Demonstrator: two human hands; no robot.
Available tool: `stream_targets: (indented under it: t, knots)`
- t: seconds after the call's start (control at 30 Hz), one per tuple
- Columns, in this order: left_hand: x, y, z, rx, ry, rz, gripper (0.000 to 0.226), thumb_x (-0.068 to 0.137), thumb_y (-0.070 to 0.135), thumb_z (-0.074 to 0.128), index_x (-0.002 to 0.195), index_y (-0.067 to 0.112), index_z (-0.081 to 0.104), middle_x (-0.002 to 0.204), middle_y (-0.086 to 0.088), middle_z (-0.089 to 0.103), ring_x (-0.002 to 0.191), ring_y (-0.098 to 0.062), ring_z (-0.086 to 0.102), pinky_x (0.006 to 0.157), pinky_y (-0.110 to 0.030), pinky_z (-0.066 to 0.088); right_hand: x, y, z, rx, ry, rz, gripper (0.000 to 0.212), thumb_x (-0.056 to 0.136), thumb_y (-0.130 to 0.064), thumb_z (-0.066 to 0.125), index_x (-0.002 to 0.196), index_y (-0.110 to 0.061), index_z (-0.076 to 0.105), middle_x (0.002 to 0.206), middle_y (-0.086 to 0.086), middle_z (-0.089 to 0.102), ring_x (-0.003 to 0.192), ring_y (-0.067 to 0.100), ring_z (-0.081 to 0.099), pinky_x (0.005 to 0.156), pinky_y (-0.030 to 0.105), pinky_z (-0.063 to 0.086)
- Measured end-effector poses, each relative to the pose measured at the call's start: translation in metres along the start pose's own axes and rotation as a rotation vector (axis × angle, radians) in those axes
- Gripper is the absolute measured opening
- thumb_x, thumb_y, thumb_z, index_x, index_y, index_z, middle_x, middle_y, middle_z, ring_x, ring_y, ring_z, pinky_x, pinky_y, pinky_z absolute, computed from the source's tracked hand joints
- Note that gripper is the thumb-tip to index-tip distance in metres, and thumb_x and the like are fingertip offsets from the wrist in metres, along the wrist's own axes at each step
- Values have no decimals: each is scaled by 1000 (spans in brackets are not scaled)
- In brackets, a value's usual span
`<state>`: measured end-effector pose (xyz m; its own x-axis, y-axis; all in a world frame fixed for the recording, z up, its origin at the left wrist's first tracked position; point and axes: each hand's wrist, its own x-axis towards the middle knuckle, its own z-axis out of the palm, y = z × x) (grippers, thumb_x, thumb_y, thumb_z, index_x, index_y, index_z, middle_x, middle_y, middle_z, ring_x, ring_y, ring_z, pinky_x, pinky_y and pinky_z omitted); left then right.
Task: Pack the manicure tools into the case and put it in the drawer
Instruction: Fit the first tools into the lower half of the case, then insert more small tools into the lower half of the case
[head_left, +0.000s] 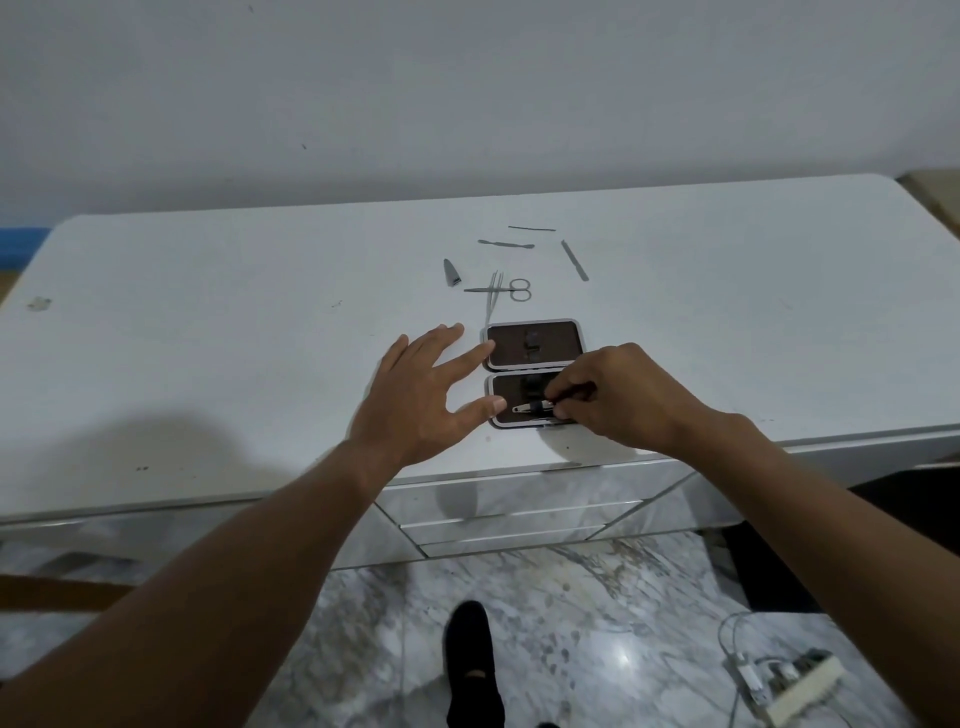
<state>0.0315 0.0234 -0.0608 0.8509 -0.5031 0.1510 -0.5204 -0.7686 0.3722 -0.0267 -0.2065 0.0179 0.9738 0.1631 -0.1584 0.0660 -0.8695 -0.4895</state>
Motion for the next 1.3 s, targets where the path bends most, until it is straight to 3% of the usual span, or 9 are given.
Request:
stream_targets:
  t: [0.33, 0.5, 0.63, 0.77, 0.83, 1.0, 1.13, 1.2, 1.3]
  knots:
    - [-1, 3, -4, 5, -13, 23, 63, 89, 68, 34, 145, 40, 35, 155, -1, 34, 144, -18, 24, 119, -46, 14, 64, -35, -19, -5, 178, 20, 15, 87, -18, 64, 94, -10, 75, 95, 7, 75, 90, 25, 67, 83, 32, 53]
    - [-1, 3, -5, 7, -6, 28, 61, 88, 64, 42, 143, 36, 42, 152, -3, 39, 142, -19, 28, 116, -50, 22, 131, -59, -6, -61, 145, 72, 17, 89, -18, 59, 94, -5, 70, 95, 10, 73, 92, 29, 66, 79, 32, 51]
    - [0, 4, -6, 34, -2, 36, 62, 89, 66, 38, 143, 36, 41, 152, -5, 39, 142, -22, 30, 115, -50, 22, 166, -72, 3, -119, 75, 143, 24, 90, -18, 56, 71, -6, 49, 81, 12, 59, 90, 35, 65, 64, 30, 39]
    - [2, 3, -6, 66, -16, 43, 62, 90, 69, 36, 145, 38, 36, 153, -6, 36, 143, -23, 28, 115, -50, 22, 180, -80, 3, -195, 14, 178, 35, 86, -6, 56, 61, -10, 32, 91, 20, 65, 90, 37, 64, 65, 30, 39]
    - [3, 3, -6, 53, -18, 37, 62, 90, 68, 37, 145, 39, 36, 153, -5, 36, 143, -23, 28, 115, -50, 21, 183, -81, 1, -195, 5, 200, 36, 81, 1, 53, 60, -13, 28, 73, 11, 55, 81, 35, 59, 64, 30, 39]
    - [3, 2, -6, 17, 0, 35, 62, 88, 67, 42, 142, 37, 43, 151, -4, 40, 141, -22, 32, 114, -51, 25, 175, -77, -5, -117, 23, 218, 23, 78, 0, 54, 66, -9, 37, 61, 3, 38, 73, 31, 48, 63, 30, 37]
    - [2, 3, -6, 0, 19, 20, 61, 86, 64, 45, 140, 36, 47, 149, -3, 43, 140, -20, 33, 114, -50, 25, 155, -68, -6, 4, 82, 222, 15, 76, 0, 55, 91, -3, 54, 86, 11, 61, 83, 31, 56, 66, 32, 44]
    - [1, 4, -5, 1, 23, 20, 61, 85, 63, 46, 139, 35, 48, 148, -4, 44, 139, -21, 35, 113, -51, 26, 139, -59, -8, 45, 113, 206, 15, 75, 0, 59, 88, -7, 59, 94, 8, 66, 89, 28, 61, 67, 30, 44]
    - [0, 5, -5, 7, 23, 17, 60, 86, 62, 44, 140, 36, 46, 149, -4, 43, 139, -21, 34, 114, -51, 25, 107, -45, -14, 110, 159, 191, 14, 73, -7, 72, 76, -15, 61, 83, 0, 64, 87, 23, 63, 68, 27, 43]
